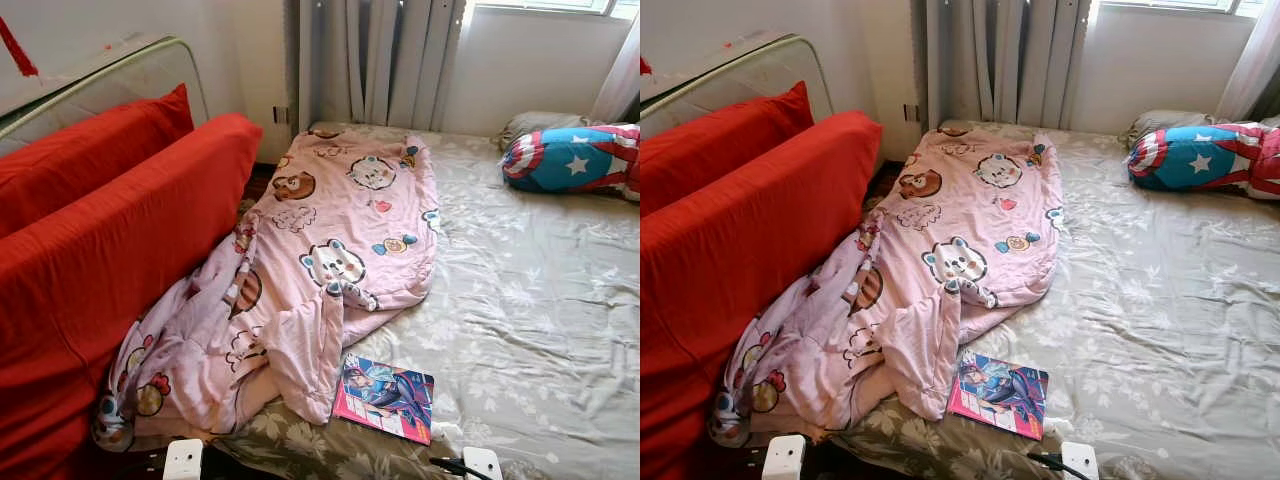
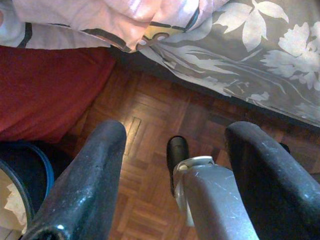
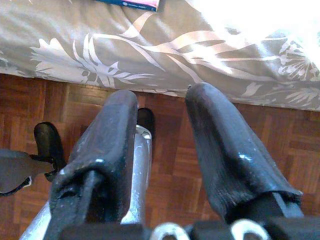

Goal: Clean up the room

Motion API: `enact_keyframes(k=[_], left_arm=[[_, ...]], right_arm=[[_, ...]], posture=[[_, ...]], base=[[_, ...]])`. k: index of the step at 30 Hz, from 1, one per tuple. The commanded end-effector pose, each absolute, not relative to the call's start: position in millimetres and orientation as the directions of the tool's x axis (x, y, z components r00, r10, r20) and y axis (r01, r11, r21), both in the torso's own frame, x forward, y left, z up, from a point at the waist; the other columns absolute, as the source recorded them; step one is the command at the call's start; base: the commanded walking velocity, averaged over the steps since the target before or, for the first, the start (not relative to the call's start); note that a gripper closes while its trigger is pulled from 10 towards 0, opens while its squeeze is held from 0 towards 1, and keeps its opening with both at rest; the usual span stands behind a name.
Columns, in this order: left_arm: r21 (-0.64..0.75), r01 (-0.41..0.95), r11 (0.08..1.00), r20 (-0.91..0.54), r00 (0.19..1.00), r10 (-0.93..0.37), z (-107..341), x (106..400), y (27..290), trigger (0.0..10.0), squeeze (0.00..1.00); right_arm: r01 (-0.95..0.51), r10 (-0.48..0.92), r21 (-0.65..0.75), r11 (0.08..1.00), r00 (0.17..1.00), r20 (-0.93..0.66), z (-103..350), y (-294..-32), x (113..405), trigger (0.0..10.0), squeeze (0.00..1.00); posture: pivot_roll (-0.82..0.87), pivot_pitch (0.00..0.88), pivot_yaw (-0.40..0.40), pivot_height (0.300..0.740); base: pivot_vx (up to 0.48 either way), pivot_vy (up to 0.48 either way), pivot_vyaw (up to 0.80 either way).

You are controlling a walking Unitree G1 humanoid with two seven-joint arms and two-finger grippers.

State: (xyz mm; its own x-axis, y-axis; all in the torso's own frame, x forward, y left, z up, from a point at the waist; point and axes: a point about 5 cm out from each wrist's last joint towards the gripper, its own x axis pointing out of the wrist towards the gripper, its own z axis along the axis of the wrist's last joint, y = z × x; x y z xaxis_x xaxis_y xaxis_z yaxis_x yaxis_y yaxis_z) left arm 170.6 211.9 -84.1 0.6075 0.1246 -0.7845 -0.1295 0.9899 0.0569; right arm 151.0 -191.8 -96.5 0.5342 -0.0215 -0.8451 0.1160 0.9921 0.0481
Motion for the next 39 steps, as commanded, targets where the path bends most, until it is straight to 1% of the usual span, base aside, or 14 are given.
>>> enact_keyframes(k=[1, 5, 14, 39], left_arm=[[0.055, -0.014, 0.998, -0.808, 0.587, 0.053, -98.5, 127.0, 204.6, 10.0, 0.0], [0.062, -0.019, 0.998, -0.804, 0.591, 0.061, -97.9, 127.9, 206.2, 10.0, 0.0], [0.058, -0.021, 0.998, -0.807, 0.587, 0.059, -99.0, 124.5, 205.1, 10.0, 0.0], [0.059, -0.028, 0.998, -0.803, 0.592, 0.064, -98.4, 125.3, 206.2, 10.0, 0.0]], right_arm=[[0.096, 0.038, 0.123, 0.988, 0.617, -0.786, -85.8, -185.8, 175.3, 10.0, 0.0], [0.086, 0.049, 0.128, 0.988, 0.614, -0.788, -86.7, -182.5, 174.3, 10.0, 0.0], [0.095, 0.039, 0.119, 0.988, 0.6, -0.799, -89.2, -186.8, 167.5, 10.0, 0.0], [0.094, 0.03, 0.105, 0.99, 0.59, -0.807, -89.7, -187.8, 166.7, 10.0, 0.0]], posture=[[0.07, 0.0, -0.117, 0.74], [0.07, 0.0, -0.116, 0.74], [0.06, 0.0, -0.116, 0.74], [0.06, 0.0, -0.112, 0.74]], base=[[0.0, 0.0, 0.0], [0.0, 0.0, 0.0], [0.0, 0.0, 0.0], [0.0, 0.0, 0.0]])
